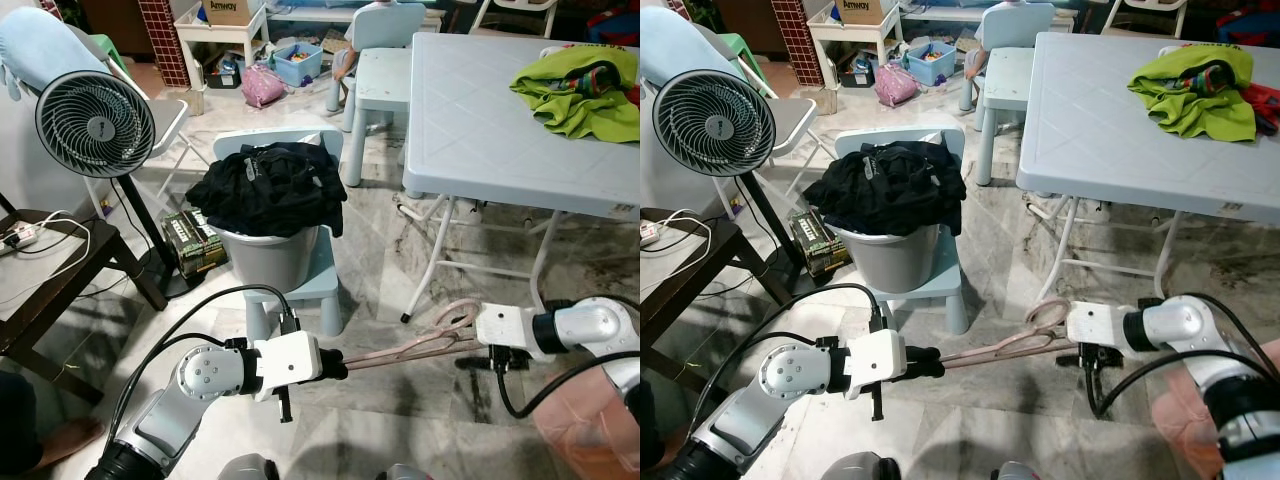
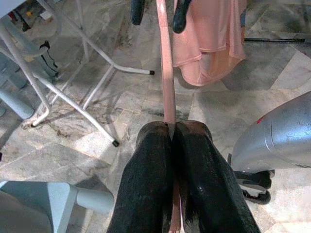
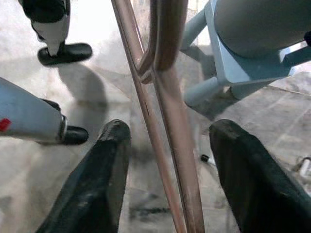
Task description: Hang hanger
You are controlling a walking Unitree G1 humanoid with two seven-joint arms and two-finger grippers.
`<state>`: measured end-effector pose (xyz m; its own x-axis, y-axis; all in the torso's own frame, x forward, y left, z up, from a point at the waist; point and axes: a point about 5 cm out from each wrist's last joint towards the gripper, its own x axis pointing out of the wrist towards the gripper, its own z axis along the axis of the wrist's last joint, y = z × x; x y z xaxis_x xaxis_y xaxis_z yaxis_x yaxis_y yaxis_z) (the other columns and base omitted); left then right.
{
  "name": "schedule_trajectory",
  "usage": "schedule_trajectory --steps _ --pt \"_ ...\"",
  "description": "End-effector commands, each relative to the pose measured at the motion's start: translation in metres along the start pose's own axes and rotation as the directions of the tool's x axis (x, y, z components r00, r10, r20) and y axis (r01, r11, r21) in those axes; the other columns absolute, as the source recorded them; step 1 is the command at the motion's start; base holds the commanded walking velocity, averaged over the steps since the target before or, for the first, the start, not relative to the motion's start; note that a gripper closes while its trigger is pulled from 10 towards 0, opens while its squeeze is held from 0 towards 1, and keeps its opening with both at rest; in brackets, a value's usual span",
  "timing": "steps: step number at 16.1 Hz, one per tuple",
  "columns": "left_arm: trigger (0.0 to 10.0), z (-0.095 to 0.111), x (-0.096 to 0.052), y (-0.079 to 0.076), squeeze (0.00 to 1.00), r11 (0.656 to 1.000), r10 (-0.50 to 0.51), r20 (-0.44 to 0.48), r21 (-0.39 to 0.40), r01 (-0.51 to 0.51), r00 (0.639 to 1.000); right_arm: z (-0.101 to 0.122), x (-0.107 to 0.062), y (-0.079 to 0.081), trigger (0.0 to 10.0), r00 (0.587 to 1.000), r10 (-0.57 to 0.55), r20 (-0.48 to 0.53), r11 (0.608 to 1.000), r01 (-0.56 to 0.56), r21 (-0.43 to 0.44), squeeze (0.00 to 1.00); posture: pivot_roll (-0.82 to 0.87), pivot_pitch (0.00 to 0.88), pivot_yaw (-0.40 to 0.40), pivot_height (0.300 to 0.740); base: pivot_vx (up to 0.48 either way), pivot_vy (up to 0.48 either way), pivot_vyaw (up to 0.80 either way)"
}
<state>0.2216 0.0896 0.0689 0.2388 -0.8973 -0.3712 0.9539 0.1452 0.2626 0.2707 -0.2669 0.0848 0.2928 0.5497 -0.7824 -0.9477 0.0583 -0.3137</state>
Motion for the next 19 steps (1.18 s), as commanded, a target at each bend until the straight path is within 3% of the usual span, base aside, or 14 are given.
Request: schedule_trajectory --steps 1,8,19 --pt "10.0 0.007 0.003 0.000 0.00 0.999 -0.018 0.013 0.031 0.018 1.000 0.004 0.002 -0.004 0.0 1.000 -0.003 0.001 0.999 0.003 -0.032 0.00 -0.02 0.010 0.001 0.740 0.000 0.000 0.00" --pt "10.0 0.004 0.002 -0.003 0.00 0.999 -0.028 0.006 0.031 0.028 1.000 -0.001 -0.008 -0.003 0.0 0.999 0.036 0.025 0.999 -0.035 -0.041 0.00 -0.02 0.009 -0.001 0.740 0.000 0.000 0.00" --pt "10.0 -0.002 -0.002 -0.004 0.00 0.999 -0.030 -0.009 0.032 0.030 1.000 -0.013 -0.024 -0.007 0.0 0.999 0.038 -0.017 0.999 -0.038 -0.006 0.00 -0.02 0.006 0.003 0.740 0.000 0.000 0.00"
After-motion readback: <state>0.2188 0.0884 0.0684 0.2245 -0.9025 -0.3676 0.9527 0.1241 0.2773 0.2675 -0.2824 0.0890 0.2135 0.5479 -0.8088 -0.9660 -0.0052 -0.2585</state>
